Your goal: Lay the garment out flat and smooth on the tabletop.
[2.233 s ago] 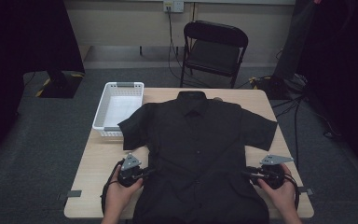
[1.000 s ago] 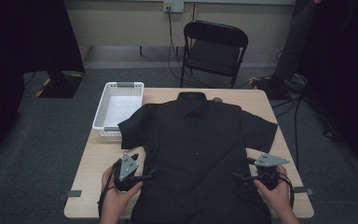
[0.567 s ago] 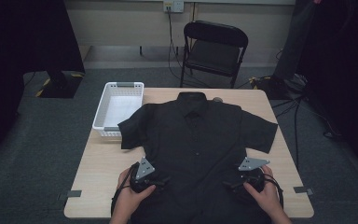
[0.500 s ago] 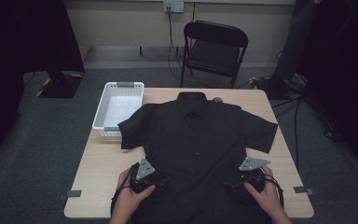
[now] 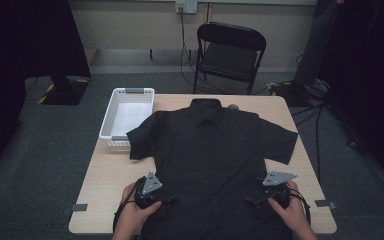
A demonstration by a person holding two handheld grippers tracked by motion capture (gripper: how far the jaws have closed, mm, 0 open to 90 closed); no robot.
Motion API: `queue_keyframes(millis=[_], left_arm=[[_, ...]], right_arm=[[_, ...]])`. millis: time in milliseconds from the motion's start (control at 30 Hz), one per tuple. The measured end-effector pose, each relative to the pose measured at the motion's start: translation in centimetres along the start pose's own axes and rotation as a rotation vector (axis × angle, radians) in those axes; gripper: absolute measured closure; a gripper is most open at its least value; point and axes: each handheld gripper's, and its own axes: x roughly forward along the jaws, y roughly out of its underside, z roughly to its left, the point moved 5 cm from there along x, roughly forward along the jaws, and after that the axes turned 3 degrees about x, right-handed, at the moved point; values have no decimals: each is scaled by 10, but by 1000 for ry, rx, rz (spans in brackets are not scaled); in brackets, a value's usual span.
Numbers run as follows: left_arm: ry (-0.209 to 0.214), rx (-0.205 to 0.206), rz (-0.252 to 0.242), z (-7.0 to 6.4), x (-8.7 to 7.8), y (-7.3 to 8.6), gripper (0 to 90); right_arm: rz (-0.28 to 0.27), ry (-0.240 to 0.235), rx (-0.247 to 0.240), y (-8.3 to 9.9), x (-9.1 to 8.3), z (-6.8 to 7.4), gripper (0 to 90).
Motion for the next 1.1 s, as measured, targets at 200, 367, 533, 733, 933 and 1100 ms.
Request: queue_keyframes(millis=[200,367,533,733,933,1100], left_arm=[[7,-25,-47,4,-9,-3,181],[15,-31,-69,5,-13,-4,173],[15,-22,-62,7,-14,-4,167],[11,-18,-60,10,-19,-2,166],[-5,-21,-72,15,-26,-2,165],[-18,-23,-72,19,-30,0,165]], right_arm=[[1,3,3,1,-2,0,122],[1,3,3,1,-2,0,122],[0,4,3,1,-2,0,122],[0,3,3,1,-1,0,122],[0,3,3,1,-2,0,122],[0,3,3,1,-1,0,122]])
